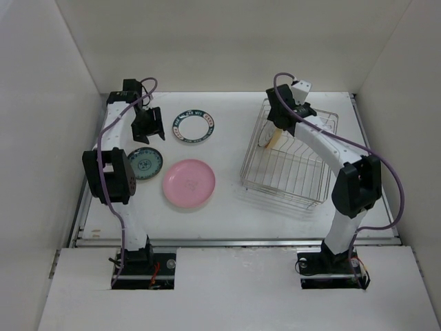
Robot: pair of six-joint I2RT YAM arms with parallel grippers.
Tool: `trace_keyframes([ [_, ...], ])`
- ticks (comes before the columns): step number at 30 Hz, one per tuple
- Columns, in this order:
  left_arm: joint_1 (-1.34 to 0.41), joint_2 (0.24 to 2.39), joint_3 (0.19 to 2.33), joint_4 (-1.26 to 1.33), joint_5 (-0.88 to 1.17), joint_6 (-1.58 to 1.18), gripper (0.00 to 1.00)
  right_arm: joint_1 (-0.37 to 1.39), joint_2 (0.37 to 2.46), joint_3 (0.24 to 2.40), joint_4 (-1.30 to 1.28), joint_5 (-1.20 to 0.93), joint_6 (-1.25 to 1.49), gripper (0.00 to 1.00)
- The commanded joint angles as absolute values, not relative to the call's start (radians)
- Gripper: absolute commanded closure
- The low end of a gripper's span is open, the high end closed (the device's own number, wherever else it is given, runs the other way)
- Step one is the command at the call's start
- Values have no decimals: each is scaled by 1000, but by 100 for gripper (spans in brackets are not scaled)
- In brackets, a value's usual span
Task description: Unload the plates from the dish rack
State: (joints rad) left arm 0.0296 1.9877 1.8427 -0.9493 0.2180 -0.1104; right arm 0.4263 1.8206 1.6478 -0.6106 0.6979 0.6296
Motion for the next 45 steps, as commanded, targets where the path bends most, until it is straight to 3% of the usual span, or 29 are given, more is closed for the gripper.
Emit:
trace_keyframes([
  [1,29,1861,1786,-986,146,-46,43,425,1830,1692,-603,692,637,29],
  [3,29,1800,1740,-976,133,-35,43,425,1830,1692,-603,683,637,34],
  [6,29,1737,1701,-976,133,-15,43,425,1830,1683,-603,683,637,52],
  [7,29,1724,1701,-985,143,-15,43,425,1830,1683,-603,683,637,64],
  [12,29,1671,1666,-994,152,-15,43,425,1810,1663,-603,683,637,99],
  [24,-2,1615,1687,-1023,123,8,43,425,1680,1654,-624,704,618,100],
  [45,-11,1624,1706,-1032,132,17,43,425,1640,1675,-692,781,624,100],
])
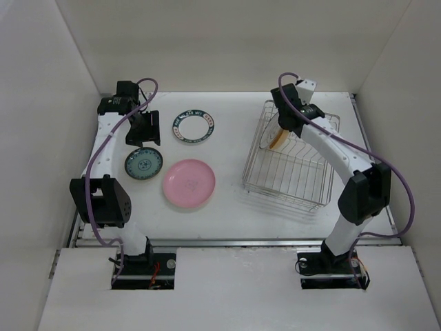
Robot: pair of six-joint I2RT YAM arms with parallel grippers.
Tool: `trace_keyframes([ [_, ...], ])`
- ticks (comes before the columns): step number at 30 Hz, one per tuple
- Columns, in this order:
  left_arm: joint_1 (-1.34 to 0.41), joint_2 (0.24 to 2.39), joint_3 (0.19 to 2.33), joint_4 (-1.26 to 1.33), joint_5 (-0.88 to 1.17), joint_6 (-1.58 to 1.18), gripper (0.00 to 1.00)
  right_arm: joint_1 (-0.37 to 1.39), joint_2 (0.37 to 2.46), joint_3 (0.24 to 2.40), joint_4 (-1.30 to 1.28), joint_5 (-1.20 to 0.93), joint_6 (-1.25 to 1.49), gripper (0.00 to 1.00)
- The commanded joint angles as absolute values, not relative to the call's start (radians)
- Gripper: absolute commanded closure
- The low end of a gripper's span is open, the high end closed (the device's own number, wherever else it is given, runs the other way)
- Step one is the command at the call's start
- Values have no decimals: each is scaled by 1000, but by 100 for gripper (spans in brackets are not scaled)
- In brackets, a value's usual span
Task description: Unload the plates from the dish rack
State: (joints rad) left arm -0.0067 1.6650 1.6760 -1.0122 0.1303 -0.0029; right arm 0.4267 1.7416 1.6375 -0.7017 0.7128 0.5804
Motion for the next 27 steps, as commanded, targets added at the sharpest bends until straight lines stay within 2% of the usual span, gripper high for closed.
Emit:
trace_keyframes([
  [1,-11,1624,1706,-1032,132,17,43,425,1628,1689,-692,791,624,100],
  [7,-29,1615,1697,-1042,132,26,43,425,1595,1795,-736,856,552,100],
  [11,-29,1615,1697,-1042,123,26,43,425,1637,1881,-856,867,514,100],
  [22,-48,1574,1706,-1051,190,55,43,445,1522,1876,-910,1057,514,100],
  [26,-58,1552,1706,-1051,244,66,43,491,1434,1858,-829,1029,476,100],
  [27,-58,1543,1706,-1051,261,77,43,523,1410,1833,-783,969,447,100],
])
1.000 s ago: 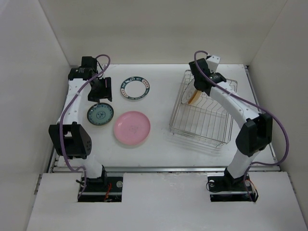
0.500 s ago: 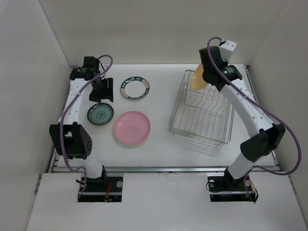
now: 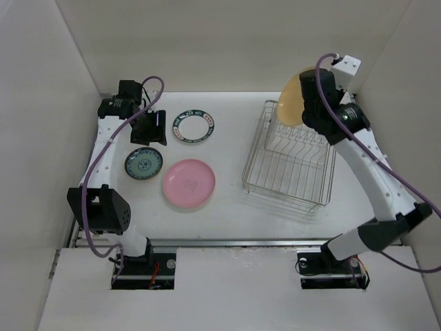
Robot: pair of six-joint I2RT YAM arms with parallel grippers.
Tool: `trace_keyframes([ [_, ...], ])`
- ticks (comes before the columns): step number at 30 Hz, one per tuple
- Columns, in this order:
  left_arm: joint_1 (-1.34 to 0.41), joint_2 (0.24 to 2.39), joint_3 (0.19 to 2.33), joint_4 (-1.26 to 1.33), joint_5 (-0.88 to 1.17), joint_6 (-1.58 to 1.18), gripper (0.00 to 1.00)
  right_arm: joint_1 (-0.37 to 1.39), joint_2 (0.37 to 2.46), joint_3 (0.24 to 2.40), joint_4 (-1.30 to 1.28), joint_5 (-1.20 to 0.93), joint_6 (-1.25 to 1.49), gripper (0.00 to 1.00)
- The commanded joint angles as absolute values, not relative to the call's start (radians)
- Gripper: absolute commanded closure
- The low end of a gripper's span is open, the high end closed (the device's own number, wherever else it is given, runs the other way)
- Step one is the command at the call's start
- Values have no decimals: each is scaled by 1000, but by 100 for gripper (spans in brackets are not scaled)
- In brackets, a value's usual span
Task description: Unload the plates from the dish rack
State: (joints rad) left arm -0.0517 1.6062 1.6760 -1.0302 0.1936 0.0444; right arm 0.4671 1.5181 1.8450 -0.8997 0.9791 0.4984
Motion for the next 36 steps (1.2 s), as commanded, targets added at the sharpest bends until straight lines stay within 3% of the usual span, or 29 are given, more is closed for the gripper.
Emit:
trace_keyframes([
  [1,-58,1543,1706,-1051,277,86,43,540,1358,1762,-728,918,413,100],
  [5,-58,1510,1697,-1060,307,109,43,601,1290,1586,-436,508,293,100],
  [10,-58,1486,1675,-1025,4,78,43,663,1411,1560,-367,78,273,100],
  [14,-31,1451,1629,-1014,-112,66,43,710,1574,1560,-322,-171,261,100],
  [17,5,1427,1577,-979,-175,66,40,735,1686,1560,-278,-299,270,100],
  [29,54,1407,1485,-956,-176,57,38,756,1998,1614,-227,-432,299,100],
  [32,54,1407,1496,-956,-176,57,38,756,2037,1614,-227,-423,311,86],
  [33,54,1407,1496,-956,-176,57,38,756,2057,1614,-227,-423,311,73],
  [36,54,1407,1496,-956,-176,57,38,756,2094,1641,-236,-364,321,60],
])
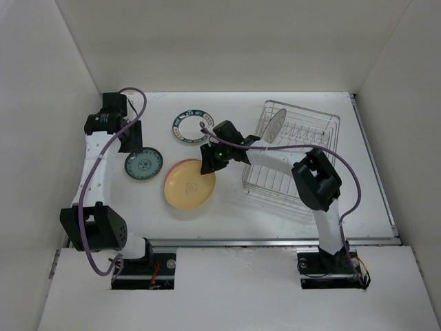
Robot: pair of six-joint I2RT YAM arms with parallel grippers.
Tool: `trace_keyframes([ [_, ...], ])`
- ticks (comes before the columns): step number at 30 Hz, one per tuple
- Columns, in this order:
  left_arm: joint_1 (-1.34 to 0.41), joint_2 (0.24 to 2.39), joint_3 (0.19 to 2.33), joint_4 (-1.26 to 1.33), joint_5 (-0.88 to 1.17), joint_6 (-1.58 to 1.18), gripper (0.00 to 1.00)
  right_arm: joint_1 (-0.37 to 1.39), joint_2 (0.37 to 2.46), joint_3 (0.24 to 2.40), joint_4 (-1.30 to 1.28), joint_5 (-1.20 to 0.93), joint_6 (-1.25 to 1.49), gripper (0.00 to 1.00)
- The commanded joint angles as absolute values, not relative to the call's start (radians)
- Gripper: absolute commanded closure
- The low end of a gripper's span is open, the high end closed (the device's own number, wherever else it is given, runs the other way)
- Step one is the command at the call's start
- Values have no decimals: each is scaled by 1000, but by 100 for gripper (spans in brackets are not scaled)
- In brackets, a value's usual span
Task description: Unload the plates from the dish rack
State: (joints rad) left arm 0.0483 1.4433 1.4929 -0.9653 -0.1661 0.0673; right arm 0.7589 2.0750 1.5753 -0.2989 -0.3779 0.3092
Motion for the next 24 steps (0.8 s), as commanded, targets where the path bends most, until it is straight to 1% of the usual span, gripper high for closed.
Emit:
trace_keyframes([
  [1,54,1407,1496,-956,-176,57,38,756,2105,1657,-273,-347,321,57],
  [3,54,1416,1486,-956,-176,66,38,756,2128,1702,-320,-264,321,54],
  [6,54,1416,1486,-965,-166,66,38,756,2137,1713,-365,-175,321,49],
  [10,54,1425,1486,-965,-166,66,38,776,2096,1703,-390,-49,321,48],
  [11,54,1425,1496,-965,-166,75,38,787,2073,1692,-390,-23,321,45],
  [13,54,1425,1496,-974,-156,75,38,799,2050,1692,-402,35,321,45],
  [14,54,1425,1496,-974,-147,75,38,799,2049,1692,-411,49,321,45],
  [15,54,1425,1496,-974,-147,75,38,799,2049,1692,-429,58,321,41],
  [19,54,1425,1496,-974,-147,75,38,818,2049,1716,-478,100,321,39],
  [24,54,1425,1496,-974,-147,75,38,828,2059,1735,-532,218,321,31],
])
